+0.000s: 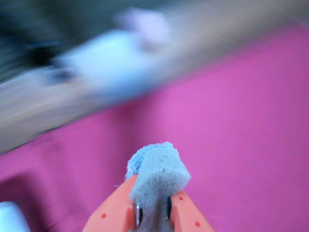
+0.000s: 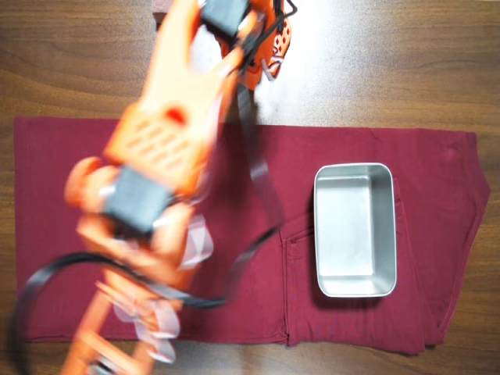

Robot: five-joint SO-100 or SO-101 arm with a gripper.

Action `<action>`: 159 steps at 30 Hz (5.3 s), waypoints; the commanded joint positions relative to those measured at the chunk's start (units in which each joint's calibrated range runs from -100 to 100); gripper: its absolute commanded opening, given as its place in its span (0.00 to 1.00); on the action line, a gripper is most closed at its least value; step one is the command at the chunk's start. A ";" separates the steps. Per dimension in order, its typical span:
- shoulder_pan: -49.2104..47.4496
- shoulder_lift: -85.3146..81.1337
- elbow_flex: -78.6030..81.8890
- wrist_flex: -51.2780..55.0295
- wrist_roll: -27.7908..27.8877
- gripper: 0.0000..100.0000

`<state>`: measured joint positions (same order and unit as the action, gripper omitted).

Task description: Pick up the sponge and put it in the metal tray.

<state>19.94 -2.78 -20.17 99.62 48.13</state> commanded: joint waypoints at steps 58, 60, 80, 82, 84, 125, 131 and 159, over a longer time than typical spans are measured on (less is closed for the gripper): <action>-56.89 -6.23 30.41 -11.24 -11.62 0.44; -56.41 -7.65 30.32 -9.95 -11.53 0.43; -25.70 -72.54 86.03 -23.05 0.78 0.00; -25.70 -76.89 88.30 -19.26 0.34 0.00; -24.93 -81.24 92.31 -17.70 0.59 0.00; -24.45 -95.62 120.17 0.38 -1.76 0.03; -24.45 -95.62 120.17 0.38 -1.76 0.03; -24.45 -95.62 120.17 0.38 -1.76 0.03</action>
<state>-4.29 -98.78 99.63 98.78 46.28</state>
